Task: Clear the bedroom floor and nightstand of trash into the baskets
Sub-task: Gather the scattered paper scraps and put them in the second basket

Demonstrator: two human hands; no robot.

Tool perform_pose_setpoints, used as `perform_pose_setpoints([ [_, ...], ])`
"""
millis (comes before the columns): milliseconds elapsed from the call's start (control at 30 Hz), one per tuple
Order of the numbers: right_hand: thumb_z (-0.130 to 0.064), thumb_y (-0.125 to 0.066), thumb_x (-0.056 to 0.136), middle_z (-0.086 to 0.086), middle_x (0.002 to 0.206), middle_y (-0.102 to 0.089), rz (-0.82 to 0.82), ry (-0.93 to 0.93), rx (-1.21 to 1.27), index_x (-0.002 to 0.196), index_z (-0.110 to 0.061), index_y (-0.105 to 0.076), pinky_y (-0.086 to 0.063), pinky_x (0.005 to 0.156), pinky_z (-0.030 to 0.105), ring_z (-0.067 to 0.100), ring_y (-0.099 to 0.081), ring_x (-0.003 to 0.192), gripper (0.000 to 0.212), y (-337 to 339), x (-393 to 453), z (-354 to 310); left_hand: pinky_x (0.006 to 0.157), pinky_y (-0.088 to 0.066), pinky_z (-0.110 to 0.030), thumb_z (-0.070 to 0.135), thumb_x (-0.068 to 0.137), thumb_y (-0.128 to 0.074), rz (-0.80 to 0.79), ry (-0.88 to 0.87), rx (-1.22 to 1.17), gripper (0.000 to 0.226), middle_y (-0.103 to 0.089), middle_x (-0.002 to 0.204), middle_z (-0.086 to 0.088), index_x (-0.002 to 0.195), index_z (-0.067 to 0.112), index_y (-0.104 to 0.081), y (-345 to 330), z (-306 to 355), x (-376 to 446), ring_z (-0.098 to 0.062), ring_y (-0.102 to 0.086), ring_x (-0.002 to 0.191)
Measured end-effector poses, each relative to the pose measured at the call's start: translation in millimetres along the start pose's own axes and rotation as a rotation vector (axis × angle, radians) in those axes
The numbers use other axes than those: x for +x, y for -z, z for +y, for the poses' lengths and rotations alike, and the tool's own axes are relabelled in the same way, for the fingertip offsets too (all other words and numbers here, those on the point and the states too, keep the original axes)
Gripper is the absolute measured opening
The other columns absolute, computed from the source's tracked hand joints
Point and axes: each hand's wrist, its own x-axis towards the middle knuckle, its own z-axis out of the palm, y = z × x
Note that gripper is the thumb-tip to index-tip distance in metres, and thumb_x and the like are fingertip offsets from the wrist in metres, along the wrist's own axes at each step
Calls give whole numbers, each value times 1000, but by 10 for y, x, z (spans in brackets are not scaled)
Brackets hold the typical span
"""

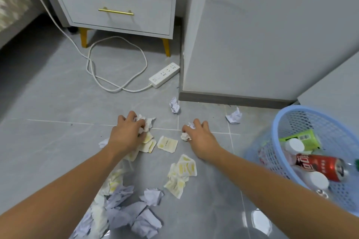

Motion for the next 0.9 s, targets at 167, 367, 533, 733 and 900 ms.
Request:
perform_pose_setpoints([
  [167, -18, -59, 98, 6, 128, -39, 40, -16, 129, 128, -34, -48, -46, 96, 42, 33, -46, 110, 36, -4, -354, -103, 65, -42, -35, 27, 89, -68, 16, -65, -106, 15, -42, 108, 1, 103, 22, -65, 50, -1, -161, -24, -47, 94],
  [367, -30, -60, 98, 2, 110, -41, 183, -46, 396, 122, -32, -51, -46, 77, 38, 31, -55, 92, 25, 559, -1184, -364, 62, -50, -37, 18, 84, -75, 144, -367, -265, 20, -43, 108, 6, 100, 24, -64, 426, 488, -630, -18, -49, 80],
  [533, -22, -65, 93, -4, 107, -41, 297, -137, 471, 127, -33, -53, -42, 75, 30, 17, -52, 90, 38, 1042, -2446, -266, 69, -48, -35, 24, 84, -61, 152, -741, -529, 21, -47, 112, 1, 102, 18, -70, 776, 1517, -1200, -20, -54, 87],
  [733, -20, -67, 86, -4, 99, -45, 573, -368, 399, 103, -34, -50, -40, 64, 25, 10, -50, 80, 28, 1403, -4004, 170, 66, -53, -39, 8, 82, -73, 45, -1098, -775, 27, -52, 116, -2, 104, 23, -69, 822, 2846, -2049, -24, -60, 93],
  [900, -13, -63, 93, 2, 95, -51, 899, -455, 459, 103, -11, -60, -36, 66, 19, 13, -53, 76, 11, 1419, -4657, 260, 68, -53, -42, 5, 83, -75, -37, -1239, -857, 22, -54, 116, -10, 103, 14, -72, 871, 3490, -2499, -27, -59, 96],
])
